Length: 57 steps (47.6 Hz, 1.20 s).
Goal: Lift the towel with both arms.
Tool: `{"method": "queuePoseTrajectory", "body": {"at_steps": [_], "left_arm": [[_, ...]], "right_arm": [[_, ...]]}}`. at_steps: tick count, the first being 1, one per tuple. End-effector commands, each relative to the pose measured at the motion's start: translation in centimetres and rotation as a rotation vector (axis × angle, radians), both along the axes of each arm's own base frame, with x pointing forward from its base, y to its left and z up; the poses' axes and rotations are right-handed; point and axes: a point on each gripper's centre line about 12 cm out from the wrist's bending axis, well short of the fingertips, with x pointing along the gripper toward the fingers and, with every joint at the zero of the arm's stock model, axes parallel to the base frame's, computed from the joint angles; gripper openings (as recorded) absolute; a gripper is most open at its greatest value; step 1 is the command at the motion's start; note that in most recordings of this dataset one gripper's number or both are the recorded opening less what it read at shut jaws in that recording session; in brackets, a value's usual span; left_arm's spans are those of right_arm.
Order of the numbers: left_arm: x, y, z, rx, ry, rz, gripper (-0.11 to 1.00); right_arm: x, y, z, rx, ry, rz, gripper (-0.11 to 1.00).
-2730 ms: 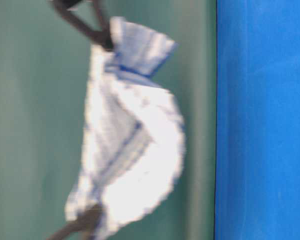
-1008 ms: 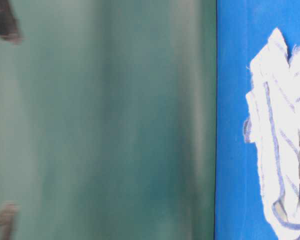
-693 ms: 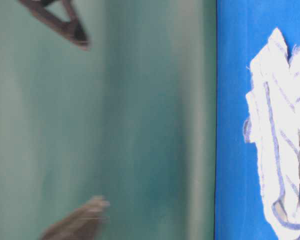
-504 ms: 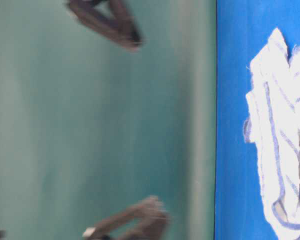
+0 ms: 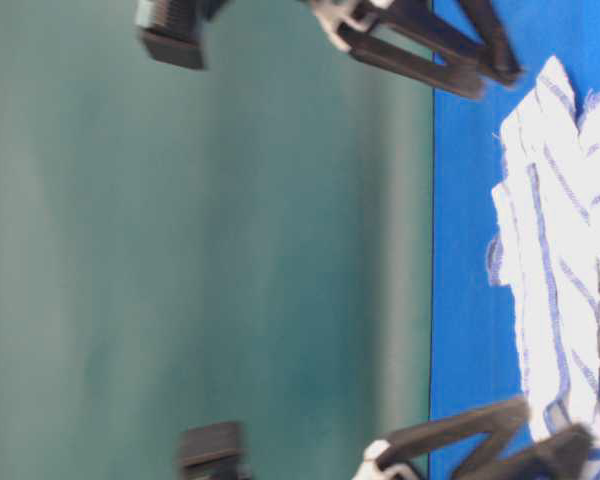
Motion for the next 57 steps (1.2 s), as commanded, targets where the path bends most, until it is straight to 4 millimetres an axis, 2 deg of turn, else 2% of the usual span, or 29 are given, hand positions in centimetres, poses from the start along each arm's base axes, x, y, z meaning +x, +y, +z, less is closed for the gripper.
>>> {"method": "queuePoseTrajectory", "body": {"at_steps": [1, 7, 16, 29, 34, 36, 38, 43, 50, 57], "left_arm": [[0.4, 0.1, -0.5, -0.002, -0.002, 0.004, 0.93], [0.2, 0.2, -2.1, -0.003, 0.038, 0.007, 0.93], [-0.1, 0.5, -3.0, -0.004, 0.066, 0.016, 0.92], [-0.3, 0.6, -3.1, -0.004, 0.069, 0.021, 0.92], [-0.3, 0.7, -3.1, -0.004, 0.074, 0.023, 0.90], [-0.4, 0.7, -3.1, -0.004, 0.078, 0.023, 0.85], [-0.6, 0.6, -3.2, -0.006, 0.086, 0.023, 0.77], [-0.8, 0.6, -3.1, -0.005, 0.087, 0.022, 0.48], [-0.7, 0.7, -1.9, -0.002, 0.055, 0.022, 0.09], [-0.7, 0.7, 0.3, -0.005, 0.020, 0.024, 0.07]], "right_arm": [[0.6, -0.2, -0.3, 0.002, -0.017, -0.006, 0.66], [1.1, -0.7, -2.1, 0.006, 0.006, -0.016, 0.66], [1.7, -1.1, -3.9, 0.012, 0.042, -0.027, 0.66], [2.5, -1.2, -3.6, 0.009, 0.011, -0.027, 0.64], [2.8, -1.3, -3.4, 0.007, -0.011, -0.028, 0.57], [2.9, -1.4, -3.3, 0.005, -0.014, -0.028, 0.48], [2.8, -1.4, -3.4, 0.006, -0.011, -0.031, 0.35], [2.6, -1.4, -3.5, 0.006, -0.004, -0.030, 0.06], [2.3, -1.4, -3.3, 0.008, 0.015, -0.032, 0.05], [2.2, -1.4, -1.9, 0.019, -0.004, -0.048, 0.05]]}}
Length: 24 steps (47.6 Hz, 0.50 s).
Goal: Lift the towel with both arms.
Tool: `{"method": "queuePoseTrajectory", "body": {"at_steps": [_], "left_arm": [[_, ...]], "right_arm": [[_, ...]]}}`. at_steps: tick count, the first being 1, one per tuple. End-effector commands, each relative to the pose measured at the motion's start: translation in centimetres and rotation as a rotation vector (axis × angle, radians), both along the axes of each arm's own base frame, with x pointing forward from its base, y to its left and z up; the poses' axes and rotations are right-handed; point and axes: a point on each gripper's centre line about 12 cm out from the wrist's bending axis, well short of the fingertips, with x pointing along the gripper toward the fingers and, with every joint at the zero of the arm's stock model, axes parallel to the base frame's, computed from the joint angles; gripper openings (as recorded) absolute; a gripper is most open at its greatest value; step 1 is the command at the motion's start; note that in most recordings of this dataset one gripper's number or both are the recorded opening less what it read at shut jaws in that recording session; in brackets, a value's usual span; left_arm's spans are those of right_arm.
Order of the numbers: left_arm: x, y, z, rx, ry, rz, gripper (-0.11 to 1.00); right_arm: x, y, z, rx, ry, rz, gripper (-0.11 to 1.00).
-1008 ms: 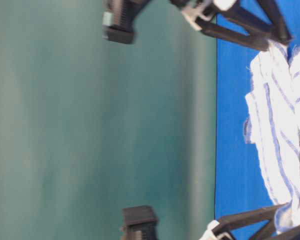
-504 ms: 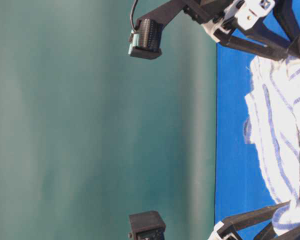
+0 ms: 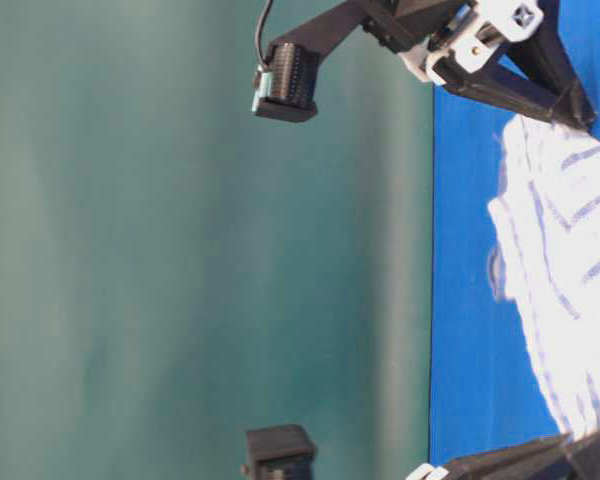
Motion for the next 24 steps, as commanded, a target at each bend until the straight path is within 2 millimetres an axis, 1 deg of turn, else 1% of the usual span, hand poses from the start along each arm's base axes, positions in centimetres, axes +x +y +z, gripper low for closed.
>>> {"method": "queuePoseTrajectory", "body": {"at_steps": [1, 3, 8, 16, 17, 24], "left_arm": [[0.4, 0.0, 2.4, 0.001, -0.057, 0.001, 0.07], [0.4, 0.0, 3.2, -0.001, -0.068, 0.004, 0.07], [0.5, 0.0, 5.8, -0.022, -0.104, 0.021, 0.07], [0.6, 0.0, 10.3, -0.052, -0.176, 0.040, 0.07], [0.6, 0.0, 10.7, -0.052, -0.182, 0.039, 0.07], [0.5, -0.1, 14.4, -0.056, -0.242, 0.038, 0.07]], "right_arm": [[0.3, -0.1, 2.2, 0.004, -0.052, -0.014, 0.05], [0.2, 0.0, 3.0, 0.009, -0.060, -0.020, 0.05], [-0.3, 0.1, 5.8, 0.009, -0.090, -0.027, 0.05], [-1.2, 0.2, 10.7, -0.006, -0.159, -0.027, 0.05], [-1.3, 0.1, 11.7, -0.009, -0.174, -0.029, 0.05], [-1.8, 0.1, 15.7, -0.025, -0.225, -0.027, 0.05]]}}
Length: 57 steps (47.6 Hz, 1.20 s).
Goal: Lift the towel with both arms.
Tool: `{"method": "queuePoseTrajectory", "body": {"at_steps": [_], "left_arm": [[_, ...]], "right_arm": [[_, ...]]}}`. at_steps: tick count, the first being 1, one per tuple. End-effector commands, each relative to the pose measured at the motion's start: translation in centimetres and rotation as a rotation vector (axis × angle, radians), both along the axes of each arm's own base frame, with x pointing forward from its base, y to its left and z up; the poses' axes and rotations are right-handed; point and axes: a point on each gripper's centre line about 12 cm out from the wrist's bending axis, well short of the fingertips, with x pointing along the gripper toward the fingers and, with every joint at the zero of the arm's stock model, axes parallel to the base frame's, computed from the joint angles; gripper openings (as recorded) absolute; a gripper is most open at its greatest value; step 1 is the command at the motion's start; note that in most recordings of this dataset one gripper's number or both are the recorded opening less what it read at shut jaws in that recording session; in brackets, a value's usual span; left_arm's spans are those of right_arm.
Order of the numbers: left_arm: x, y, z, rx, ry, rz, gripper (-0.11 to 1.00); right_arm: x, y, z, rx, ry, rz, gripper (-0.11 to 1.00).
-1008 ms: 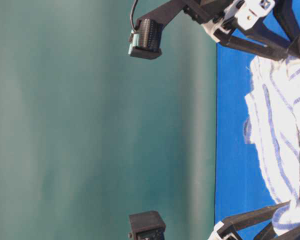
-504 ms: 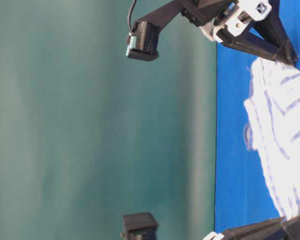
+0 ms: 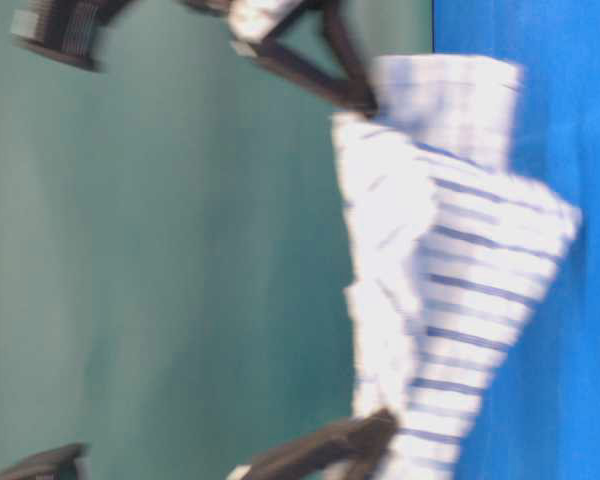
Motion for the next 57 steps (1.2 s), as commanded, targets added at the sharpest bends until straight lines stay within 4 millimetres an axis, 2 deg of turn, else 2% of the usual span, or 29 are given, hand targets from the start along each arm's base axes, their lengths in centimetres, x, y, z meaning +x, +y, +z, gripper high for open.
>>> {"method": "queuePoseTrajectory", "body": {"at_steps": [1, 20, 35, 43, 57], "left_arm": [[0.3, 0.0, 3.7, -0.001, -0.083, 0.001, 0.07], [-0.7, -0.1, 13.9, 0.008, -0.206, -0.006, 0.07], [-2.2, -0.1, 19.8, 0.021, -0.263, -0.011, 0.07], [-3.1, -0.1, 21.9, 0.033, -0.304, -0.011, 0.07], [-3.1, -0.1, 21.4, 0.038, -0.292, -0.013, 0.07]], "right_arm": [[-0.1, 0.1, 3.7, -0.018, -0.069, 0.004, 0.05], [-1.5, -0.1, 13.0, -0.073, -0.163, -0.003, 0.05], [-2.9, 0.0, 19.5, -0.095, -0.220, -0.009, 0.05], [-3.3, 0.0, 21.1, -0.114, -0.240, -0.005, 0.05], [-3.0, 0.0, 20.7, -0.117, -0.221, 0.001, 0.05]]}}
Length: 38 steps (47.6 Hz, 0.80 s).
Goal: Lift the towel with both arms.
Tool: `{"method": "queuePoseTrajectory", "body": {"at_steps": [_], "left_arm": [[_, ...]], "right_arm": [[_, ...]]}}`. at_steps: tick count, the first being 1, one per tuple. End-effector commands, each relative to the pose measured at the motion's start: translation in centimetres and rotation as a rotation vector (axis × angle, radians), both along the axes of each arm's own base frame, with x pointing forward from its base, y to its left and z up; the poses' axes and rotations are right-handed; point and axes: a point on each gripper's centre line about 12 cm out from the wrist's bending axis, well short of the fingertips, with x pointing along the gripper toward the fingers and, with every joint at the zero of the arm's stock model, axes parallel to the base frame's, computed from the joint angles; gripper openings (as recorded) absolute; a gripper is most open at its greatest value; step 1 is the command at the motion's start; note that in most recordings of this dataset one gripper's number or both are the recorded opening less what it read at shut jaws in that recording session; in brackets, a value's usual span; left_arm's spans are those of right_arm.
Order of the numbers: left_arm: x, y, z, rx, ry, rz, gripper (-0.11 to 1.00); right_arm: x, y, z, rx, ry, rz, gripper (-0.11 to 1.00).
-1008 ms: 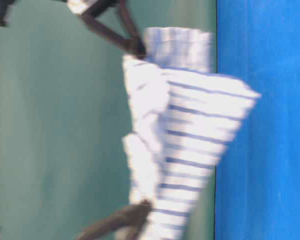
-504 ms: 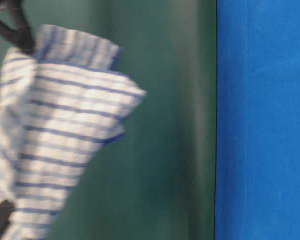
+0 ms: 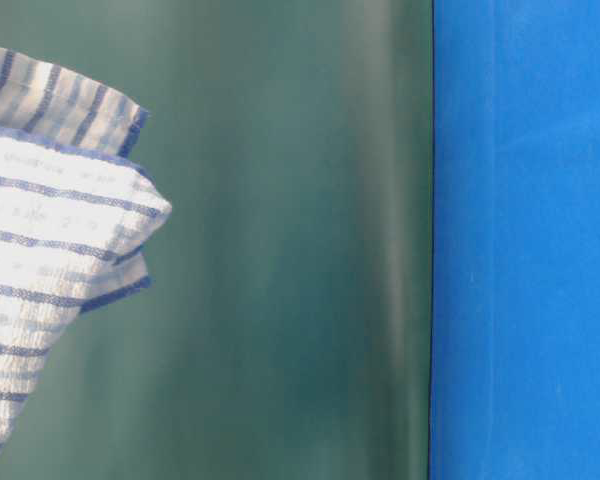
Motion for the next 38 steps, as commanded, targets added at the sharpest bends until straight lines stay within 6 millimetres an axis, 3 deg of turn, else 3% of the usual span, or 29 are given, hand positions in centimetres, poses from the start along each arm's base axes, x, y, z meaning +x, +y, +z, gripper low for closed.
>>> {"method": "queuePoseTrajectory", "body": {"at_steps": [1, 14, 17, 23, 27, 29, 33, 38], "left_arm": [[-0.1, 0.1, 0.9, 0.004, -0.024, 0.001, 0.07], [-0.2, 0.0, 1.1, -0.002, -0.040, 0.004, 0.10], [-0.2, 0.1, 1.2, -0.006, -0.048, 0.006, 0.26], [-0.4, 0.0, 1.3, -0.007, -0.063, 0.006, 0.64], [-0.7, 0.0, 1.5, -0.004, -0.071, 0.005, 0.86], [-0.8, 0.0, 1.4, -0.002, -0.069, 0.005, 0.91], [-0.9, 0.0, 1.4, 0.001, -0.069, 0.004, 0.90], [-0.7, -0.1, 0.5, -0.003, -0.052, 0.000, 0.90]], "right_arm": [[-0.1, 0.0, 1.1, -0.010, -0.029, 0.000, 0.05], [-0.1, 0.0, 1.2, -0.014, -0.035, 0.002, 0.06], [-0.1, 0.0, 1.2, -0.010, -0.037, 0.000, 0.10], [-0.1, 0.0, 1.1, -0.011, -0.035, 0.001, 0.49], [-0.1, 0.0, 1.0, -0.009, -0.030, 0.000, 0.67], [-0.1, 0.0, 1.0, -0.009, -0.030, 0.002, 0.68], [-0.1, 0.0, 1.0, -0.007, -0.030, -0.001, 0.63], [-0.1, 0.0, 0.5, -0.003, -0.020, -0.002, 0.64]]}}
